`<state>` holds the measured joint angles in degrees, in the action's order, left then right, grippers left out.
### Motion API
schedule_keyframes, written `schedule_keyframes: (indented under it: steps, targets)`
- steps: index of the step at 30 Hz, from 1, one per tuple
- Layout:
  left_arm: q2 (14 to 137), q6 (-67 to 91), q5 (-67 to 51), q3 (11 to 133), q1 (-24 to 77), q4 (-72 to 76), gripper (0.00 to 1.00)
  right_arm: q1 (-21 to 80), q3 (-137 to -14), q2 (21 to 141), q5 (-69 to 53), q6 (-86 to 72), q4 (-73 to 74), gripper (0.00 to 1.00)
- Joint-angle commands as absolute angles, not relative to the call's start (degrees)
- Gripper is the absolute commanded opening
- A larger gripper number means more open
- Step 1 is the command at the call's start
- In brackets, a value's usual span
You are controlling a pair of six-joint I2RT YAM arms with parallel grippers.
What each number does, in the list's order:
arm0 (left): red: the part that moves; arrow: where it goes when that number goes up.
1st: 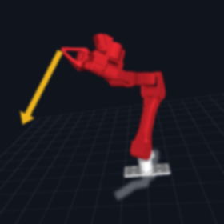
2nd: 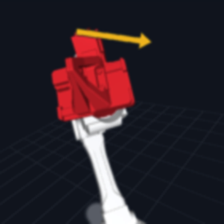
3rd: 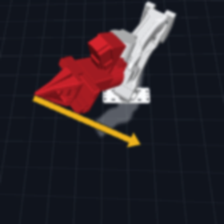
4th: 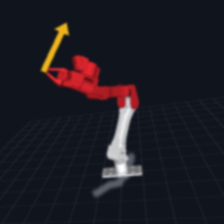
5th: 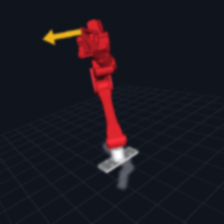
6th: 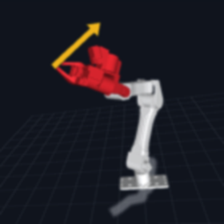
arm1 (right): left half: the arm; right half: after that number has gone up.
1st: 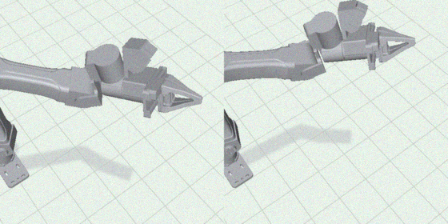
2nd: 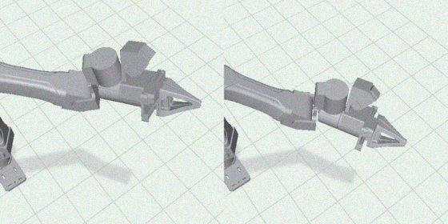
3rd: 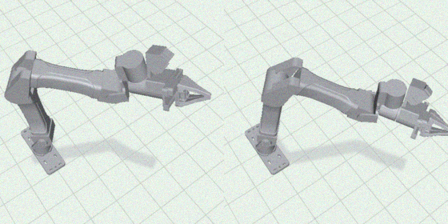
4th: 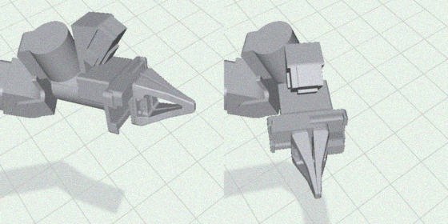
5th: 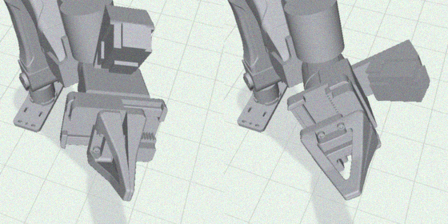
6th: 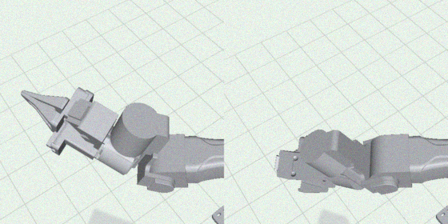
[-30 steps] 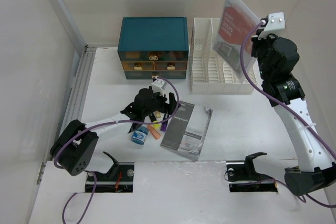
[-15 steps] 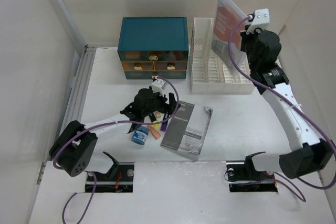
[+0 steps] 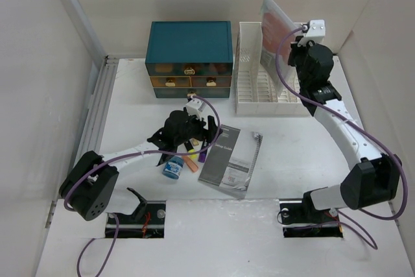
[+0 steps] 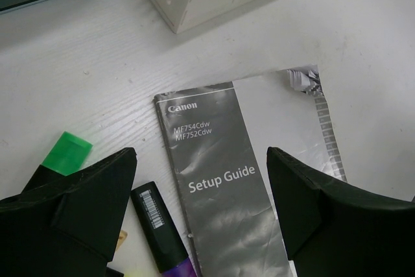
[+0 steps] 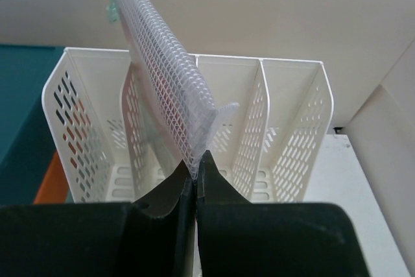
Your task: Organize the desk
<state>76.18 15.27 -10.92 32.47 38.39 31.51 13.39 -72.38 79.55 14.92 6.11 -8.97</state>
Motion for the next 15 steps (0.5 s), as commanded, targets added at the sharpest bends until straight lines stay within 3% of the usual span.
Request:
schedule_keyframes:
  steps: [1, 15]
  targets:
    - [74.44, 14.68, -11.43, 32.17, 38.06, 33.49, 0.79, 11.52, -70.76, 77.96, 10.02, -0.77, -19.42, 0.00]
    - [75.50, 14.68, -11.43, 32.70, 38.06, 33.49, 0.79, 10.28, -67.14, 73.48, 3.43, -7.82, -16.09, 0.00]
